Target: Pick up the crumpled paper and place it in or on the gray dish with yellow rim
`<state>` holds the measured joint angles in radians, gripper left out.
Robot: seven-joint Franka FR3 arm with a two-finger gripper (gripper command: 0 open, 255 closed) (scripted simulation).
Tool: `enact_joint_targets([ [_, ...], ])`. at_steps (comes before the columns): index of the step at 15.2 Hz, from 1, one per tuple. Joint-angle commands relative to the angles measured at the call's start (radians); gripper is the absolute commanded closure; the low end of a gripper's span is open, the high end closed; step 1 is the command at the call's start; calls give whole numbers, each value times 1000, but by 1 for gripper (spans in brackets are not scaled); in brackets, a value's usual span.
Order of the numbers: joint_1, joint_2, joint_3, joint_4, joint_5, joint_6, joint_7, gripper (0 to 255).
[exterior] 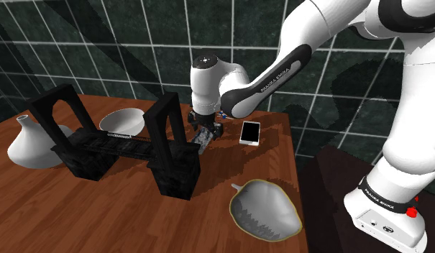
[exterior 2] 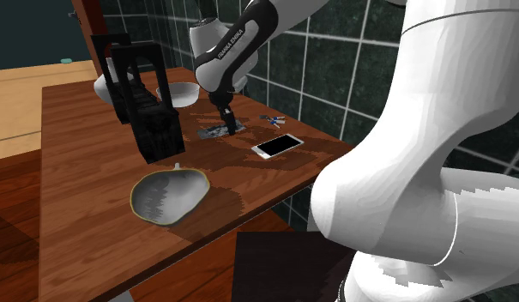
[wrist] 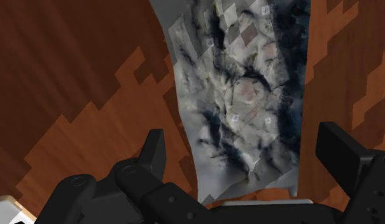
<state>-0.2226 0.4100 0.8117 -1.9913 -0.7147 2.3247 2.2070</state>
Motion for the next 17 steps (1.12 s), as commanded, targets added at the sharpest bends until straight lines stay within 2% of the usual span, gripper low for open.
enact_joint_targets([
  [1,0,0,0,0,0,0,0,0],
  [2,0,0,0,0,0,0,0,0],
  [3,0,0,0,0,0,0,0,255],
  [12,0,0,0,0,0,0,0,255],
  [17,-27,-44,34,13,57,-37,-44,255],
])
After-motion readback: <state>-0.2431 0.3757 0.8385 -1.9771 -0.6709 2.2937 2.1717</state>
